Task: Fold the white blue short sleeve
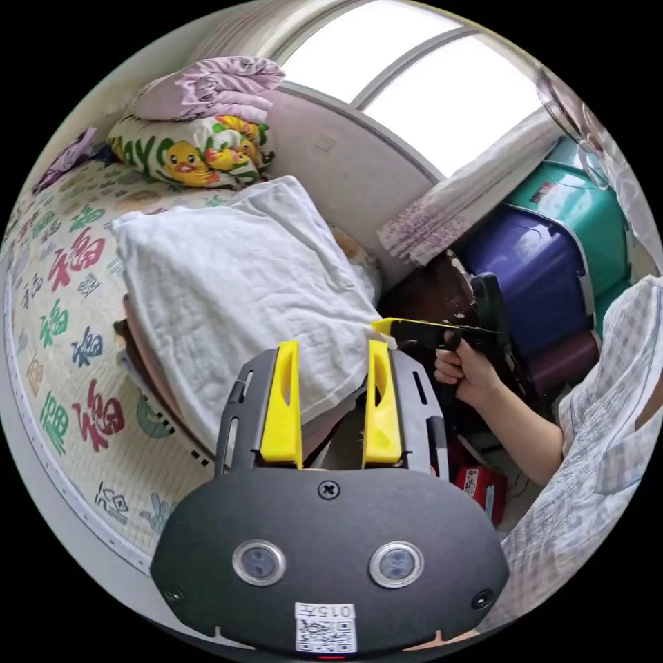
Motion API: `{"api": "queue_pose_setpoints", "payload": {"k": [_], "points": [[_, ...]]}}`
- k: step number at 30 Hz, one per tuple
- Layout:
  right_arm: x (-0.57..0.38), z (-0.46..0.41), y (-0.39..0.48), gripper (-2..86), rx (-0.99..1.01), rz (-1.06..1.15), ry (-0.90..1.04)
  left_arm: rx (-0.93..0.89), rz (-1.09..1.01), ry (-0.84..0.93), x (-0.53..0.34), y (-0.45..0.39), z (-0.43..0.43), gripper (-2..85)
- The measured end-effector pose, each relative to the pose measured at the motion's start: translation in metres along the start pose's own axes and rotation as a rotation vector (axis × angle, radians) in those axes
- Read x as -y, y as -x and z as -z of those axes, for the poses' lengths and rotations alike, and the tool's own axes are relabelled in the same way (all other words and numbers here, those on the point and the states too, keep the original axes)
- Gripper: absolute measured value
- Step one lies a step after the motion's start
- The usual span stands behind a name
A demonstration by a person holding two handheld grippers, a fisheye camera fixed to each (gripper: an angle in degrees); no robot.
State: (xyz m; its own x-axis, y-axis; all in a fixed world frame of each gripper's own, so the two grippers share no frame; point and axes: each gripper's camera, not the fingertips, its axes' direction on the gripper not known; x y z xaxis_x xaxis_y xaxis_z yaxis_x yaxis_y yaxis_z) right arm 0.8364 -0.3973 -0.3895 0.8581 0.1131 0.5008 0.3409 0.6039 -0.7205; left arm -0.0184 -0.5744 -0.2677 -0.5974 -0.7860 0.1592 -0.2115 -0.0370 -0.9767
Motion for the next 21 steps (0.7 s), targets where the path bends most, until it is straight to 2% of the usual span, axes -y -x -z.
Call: {"api": "queue_pose_setpoints", "payload": {"k": [2, 6, 11, 16, 21], "points": [[0.010, 0.000, 0.014, 2.5, -0.038, 0.050, -0.011, -0.027, -0.070, -0.020, 0.003, -0.013, -0.001, 16.0], [0.031, 0.000, 0.060, 0.7, 0.180, 0.149, -0.074, -0.020, -0.141, -0.059, -0.007, -0.027, 0.009, 17.1], [0.048, -0.026, 0.137, 0.2, 0.156, 0.284, -0.111, -0.061, -0.133, -0.297, -0.051, 0.001, 0.092, 15.4], [0.047, -0.066, 0.206, 0.1, 0.411, 0.326, -0.169, -0.159, -0.233, -0.445, -0.110, 0.034, 0.197, 13.9], [0.024, -0.141, 0.289, 0.1, 0.697, 0.362, -0.183, -0.135, -0.221, -0.568, -0.197, 0.069, 0.315, 13.6]]}}
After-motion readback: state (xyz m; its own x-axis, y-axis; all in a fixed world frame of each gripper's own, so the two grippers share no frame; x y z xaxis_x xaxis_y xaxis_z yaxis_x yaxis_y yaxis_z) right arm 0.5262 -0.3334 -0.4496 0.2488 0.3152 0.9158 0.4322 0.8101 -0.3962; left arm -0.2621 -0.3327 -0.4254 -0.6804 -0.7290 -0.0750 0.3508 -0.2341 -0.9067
